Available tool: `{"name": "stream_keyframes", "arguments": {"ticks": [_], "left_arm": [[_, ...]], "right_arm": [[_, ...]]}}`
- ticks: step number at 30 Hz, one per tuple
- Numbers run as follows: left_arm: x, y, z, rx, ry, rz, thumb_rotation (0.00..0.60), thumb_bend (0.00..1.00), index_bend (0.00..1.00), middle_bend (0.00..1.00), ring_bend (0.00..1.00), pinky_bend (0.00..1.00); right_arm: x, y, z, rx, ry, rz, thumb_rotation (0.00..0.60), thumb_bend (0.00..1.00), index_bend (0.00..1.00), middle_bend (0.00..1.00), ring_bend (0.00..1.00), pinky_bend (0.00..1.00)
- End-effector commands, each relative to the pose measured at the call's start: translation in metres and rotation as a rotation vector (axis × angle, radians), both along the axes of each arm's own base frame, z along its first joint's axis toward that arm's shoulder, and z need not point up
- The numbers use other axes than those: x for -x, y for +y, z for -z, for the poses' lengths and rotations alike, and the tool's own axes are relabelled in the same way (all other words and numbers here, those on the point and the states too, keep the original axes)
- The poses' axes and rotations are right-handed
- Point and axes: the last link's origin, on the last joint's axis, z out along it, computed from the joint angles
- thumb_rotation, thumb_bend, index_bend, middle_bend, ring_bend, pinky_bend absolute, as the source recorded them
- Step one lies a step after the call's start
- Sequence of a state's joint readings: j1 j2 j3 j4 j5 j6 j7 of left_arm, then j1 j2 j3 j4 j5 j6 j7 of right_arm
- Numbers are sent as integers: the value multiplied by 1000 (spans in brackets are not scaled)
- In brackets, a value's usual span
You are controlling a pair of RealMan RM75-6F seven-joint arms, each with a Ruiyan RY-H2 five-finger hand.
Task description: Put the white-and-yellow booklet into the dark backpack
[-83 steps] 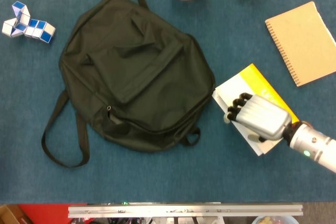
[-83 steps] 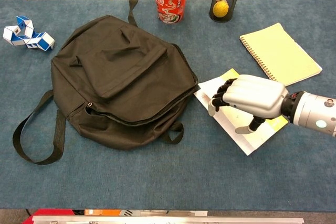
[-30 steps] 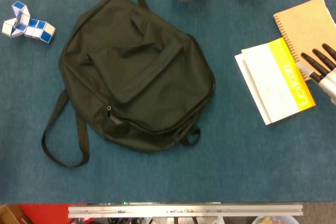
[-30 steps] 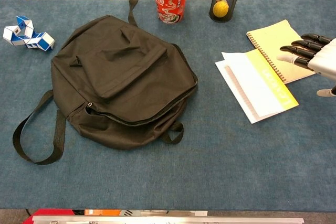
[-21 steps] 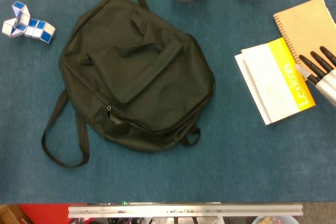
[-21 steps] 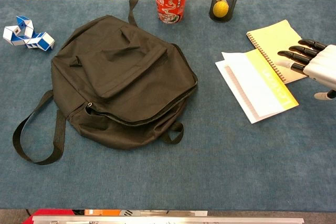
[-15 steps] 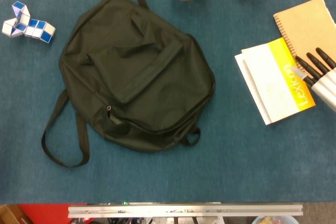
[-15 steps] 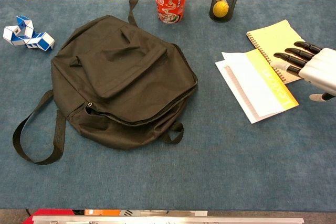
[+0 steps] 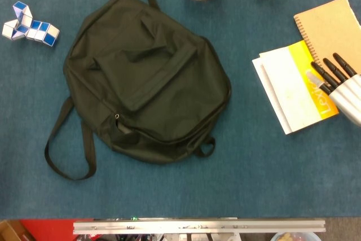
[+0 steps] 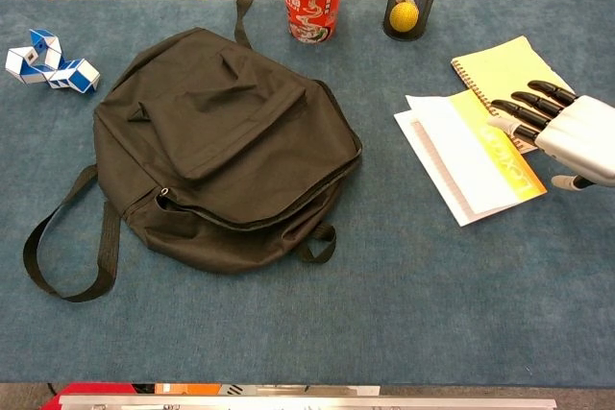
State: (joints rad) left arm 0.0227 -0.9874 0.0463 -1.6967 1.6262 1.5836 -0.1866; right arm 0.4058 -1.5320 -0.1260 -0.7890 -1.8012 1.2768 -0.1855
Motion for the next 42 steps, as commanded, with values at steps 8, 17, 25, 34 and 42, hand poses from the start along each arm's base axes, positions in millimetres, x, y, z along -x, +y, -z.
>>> {"name": "stream_keyframes", "arguments": {"ticks": [8,17,25,34,42], "left_arm": [[0,1,0,7,0,1,600,206,318,253,173,286],[0,1,0,11,-2,-3,600,206,318,253,173,286],[1,1,0,18,0,-3,600,206,318,253,173,286],[3,1,0,18,-3,-7,600,206,318,253,173,286],[5,-1,-3,12,-17,-13,600,206,318,253,173,286]], "right_arm": [[6,2,5,4,-13,-17,600,0,0,0,0,0],[7,1,9,-3,-22,-28,600,0,0,0,0,0],[3,4,16,-17,-35,-51,600,0,0,0,0,0],[-5,8,26,-52,-60,-79,600,0,0,0,0,0],[-21,10,38,-86,-107,-107,600,0,0,0,0,0]]}}
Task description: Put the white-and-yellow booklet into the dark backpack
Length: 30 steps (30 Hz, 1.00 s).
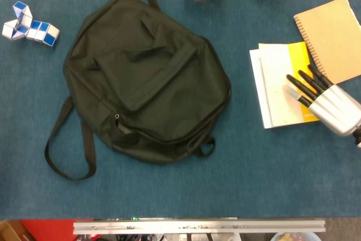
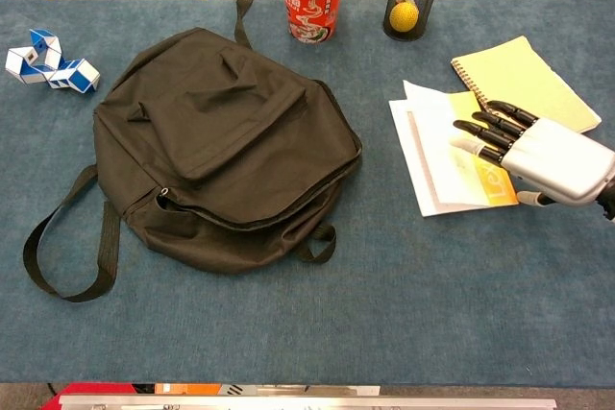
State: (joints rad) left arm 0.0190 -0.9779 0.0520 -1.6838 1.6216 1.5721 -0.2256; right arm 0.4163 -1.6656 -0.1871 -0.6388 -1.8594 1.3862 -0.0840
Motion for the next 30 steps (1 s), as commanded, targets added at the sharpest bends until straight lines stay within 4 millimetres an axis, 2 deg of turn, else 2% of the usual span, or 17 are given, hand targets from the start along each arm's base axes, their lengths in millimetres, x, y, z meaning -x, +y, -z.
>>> {"name": "stream_keyframes", "arguments": {"ticks": [1,21,26,30], "left_arm": [[1,-1,-1,-2,-3,-4,600,206,318,253,173,286],[4,-3,-7,-11,-10,-12,600,206,318,253,174,286],[2,-3,-8,-14,-8,-9,600,206,318,253,173,286],[3,-3,-9,-15,-4,-13,600,206,318,253,173,286]], "right_arm": [[-7,0,5,-13,-17,-15,600,0,0,0,0,0],[-78,-8,45,-66,-201,-32,600,0,0,0,0,0],[-94,-8,48,-70,-253,-22,600,0,0,0,0,0],[-96,-7,43,-70,-264,1,600,0,0,0,0,0]]}}
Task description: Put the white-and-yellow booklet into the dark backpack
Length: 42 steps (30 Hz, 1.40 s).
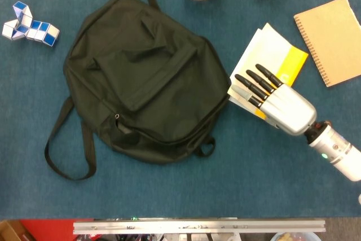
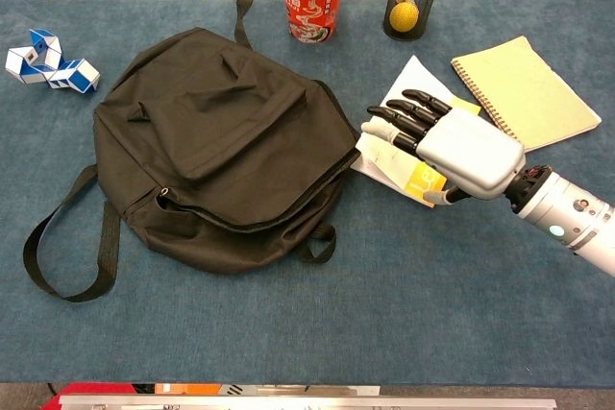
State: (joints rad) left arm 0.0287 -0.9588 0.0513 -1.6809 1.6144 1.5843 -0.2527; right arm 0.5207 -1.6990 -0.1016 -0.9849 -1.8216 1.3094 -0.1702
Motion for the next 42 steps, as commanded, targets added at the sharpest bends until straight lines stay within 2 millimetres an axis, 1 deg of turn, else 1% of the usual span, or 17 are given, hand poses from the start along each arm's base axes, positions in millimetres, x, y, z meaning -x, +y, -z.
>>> {"name": "stream_keyframes", "arguments": {"ticks": [1,5,8,10,12,16,17,24,27,36,42], "left_arm": [[0,0,0,0,0,-2,600,206,318,253,173,286],[-1,0,0,1,1,0,600,206,318,253,173,286],[-2,0,1,1,3,2,600,206,318,253,173,286],[-3,0,1,3,5,3,600,206,318,253,173,286],[-4,0,2,6,7,4,600,206,318,253,173,286],[-5,0,3,5,8,5,600,206,318,253,173,286],[-5,0,3,5,10,4,600,206,318,252,173,286],[-5,-2,3,3,9,-3,600,206,318,253,173,286],[-3,-2,2,1,8,-7,600,206,318,253,173,286],[-1,-3,3,-2,9,-16,600,206,319,253,173,285],[0,-2,4,0,13,-17,600,206,318,252,173,285]], "right_arm": [[0,-1,-7,1,1,21,600,0,0,0,0,0],[8,-2,-21,11,24,34,600,0,0,7,0,0],[16,-9,-34,30,54,56,600,0,0,61,0,30],[22,-16,-42,43,74,81,600,0,0,115,1,64],[27,-24,-48,52,98,105,600,0,10,144,9,81],[33,-34,-53,60,127,132,600,0,29,153,17,92],[35,-39,-54,64,142,145,600,0,32,153,17,92],[35,-55,-47,61,175,172,600,2,36,170,27,92],[34,-61,-44,58,188,178,600,34,36,178,36,102],[35,-68,-37,47,226,196,600,97,36,195,68,132],[34,-73,-33,46,236,205,600,99,36,198,68,134]]}}
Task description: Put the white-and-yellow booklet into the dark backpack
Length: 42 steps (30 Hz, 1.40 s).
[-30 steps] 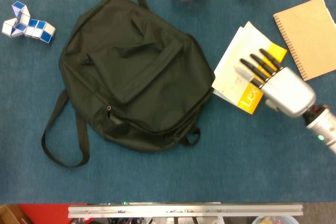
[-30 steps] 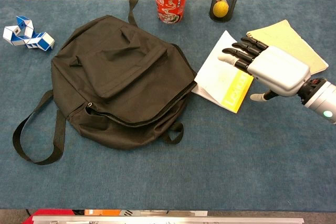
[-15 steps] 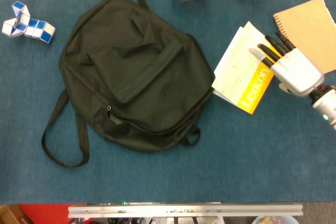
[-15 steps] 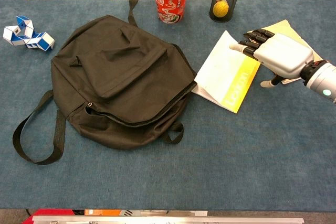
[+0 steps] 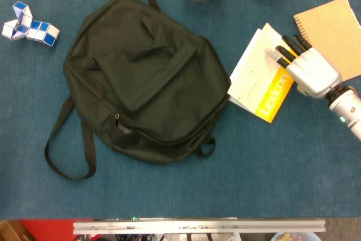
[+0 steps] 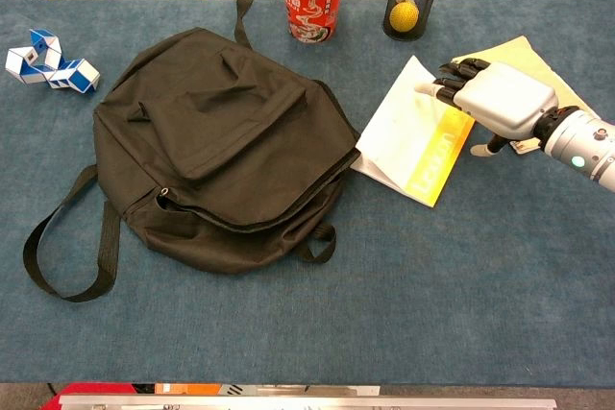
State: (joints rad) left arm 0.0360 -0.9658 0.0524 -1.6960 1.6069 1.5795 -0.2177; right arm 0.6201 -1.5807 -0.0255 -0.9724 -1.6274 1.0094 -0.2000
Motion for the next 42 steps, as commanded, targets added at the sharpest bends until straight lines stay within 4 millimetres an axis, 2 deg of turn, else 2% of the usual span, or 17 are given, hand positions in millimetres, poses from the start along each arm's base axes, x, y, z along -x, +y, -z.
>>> {"name": "stream_keyframes", "arguments": {"ticks": [1,16,36,42], "left_arm": [[1,0,0,-2,-2,-3,600,206,318,252,173,285],[3,0,-2,-10,-9,-6,600,206,318,252,173,284],[4,0,-5,-22,-15,-5,600,206,318,253,173,284],[5,-1,-6,-22,-21,-7,600,206,318,253,173,284]], "right_arm": [[-1,-3,2,-1,6,3,600,99,36,198,68,134],[-8,-11,15,-10,28,12,600,100,36,198,71,138],[-20,-14,22,-11,-19,10,600,292,38,223,105,161],[-27,-14,24,-5,-69,-10,600,325,105,257,142,197]]}}
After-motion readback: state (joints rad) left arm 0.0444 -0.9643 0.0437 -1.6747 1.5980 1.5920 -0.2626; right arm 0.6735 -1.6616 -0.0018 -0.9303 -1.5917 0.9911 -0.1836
